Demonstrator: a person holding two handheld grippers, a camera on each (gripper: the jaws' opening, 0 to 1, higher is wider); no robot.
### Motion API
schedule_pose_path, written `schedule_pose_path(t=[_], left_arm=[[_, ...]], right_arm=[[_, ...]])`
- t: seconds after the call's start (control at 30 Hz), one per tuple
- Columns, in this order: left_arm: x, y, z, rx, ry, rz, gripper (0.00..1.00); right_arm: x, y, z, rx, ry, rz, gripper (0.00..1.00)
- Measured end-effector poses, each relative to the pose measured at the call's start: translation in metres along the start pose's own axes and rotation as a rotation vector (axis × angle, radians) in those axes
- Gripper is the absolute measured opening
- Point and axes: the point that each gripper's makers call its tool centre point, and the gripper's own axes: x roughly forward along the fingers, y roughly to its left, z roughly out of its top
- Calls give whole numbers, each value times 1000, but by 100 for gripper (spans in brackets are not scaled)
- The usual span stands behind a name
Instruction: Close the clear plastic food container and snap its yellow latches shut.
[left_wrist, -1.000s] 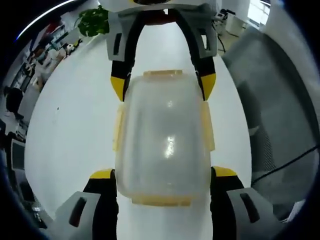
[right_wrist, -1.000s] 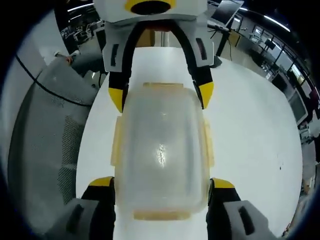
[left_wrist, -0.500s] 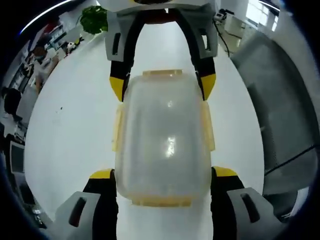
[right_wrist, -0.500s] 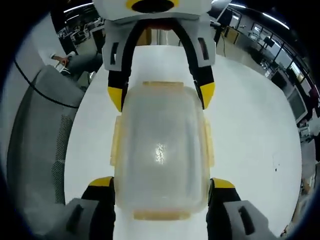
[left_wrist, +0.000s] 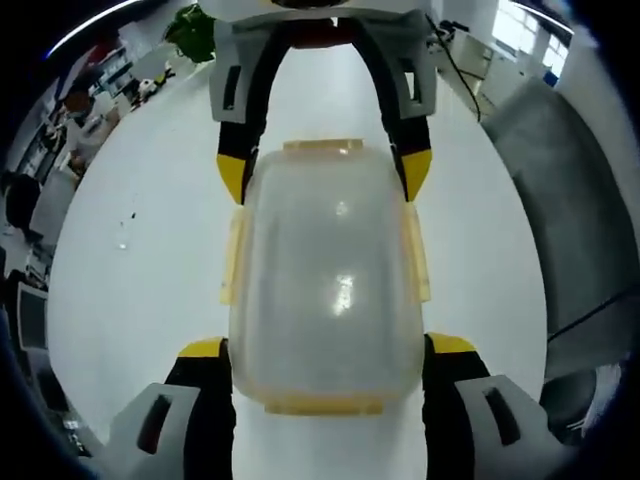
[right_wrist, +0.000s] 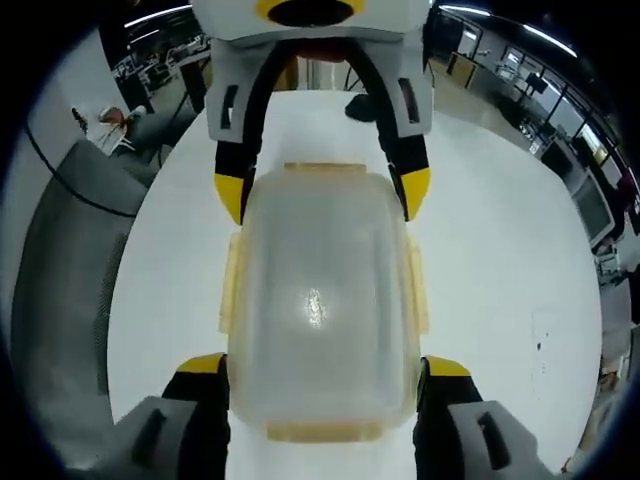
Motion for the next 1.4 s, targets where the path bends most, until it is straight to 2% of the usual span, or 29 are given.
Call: schedule_pose_path(t=[0.3, 0.73, 0.77, 0.8, 0.83, 0.87, 0.9, 1.03, 1.13, 1.23, 1.33, 1.4], left_arm=[[1, 4, 0, 4, 13, -10, 76], [-2, 4, 1, 8, -14, 19, 76], [-3, 5, 1, 3, -17, 31, 77], [-4, 8, 3, 1, -32, 62, 81], [-5, 11, 5, 5, -43, 85, 87], [-6, 9, 4, -6, -43, 75, 93], [-6, 2, 3, -49, -41, 49, 98], [-9, -5, -3, 3, 6, 56, 99], [-11, -12, 0, 0, -1, 46, 99], [-13, -12, -2, 11, 19, 70, 99], [-20, -14, 3, -4, 0, 81, 99], [-23, -14, 2, 10, 8, 104, 99]], right_arm=[[0, -5, 0, 2, -10, -2, 75], [-2, -4, 2, 5, -9, -16, 76], [-2, -5, 2, 9, -11, -19, 76], [-3, -5, 5, 32, -23, -26, 82], [-3, -7, 7, 47, -34, -42, 92], [-4, -11, 10, 67, -49, -72, 99], [-7, -10, 12, 46, -47, -62, 98], [-14, -5, 15, 38, -48, -65, 99], [-14, -1, 12, 34, -32, -67, 99], [-16, 4, 10, 31, -20, -75, 99], [-24, 7, 10, 29, -21, -93, 99], [-27, 10, 9, 30, -19, -99, 99]])
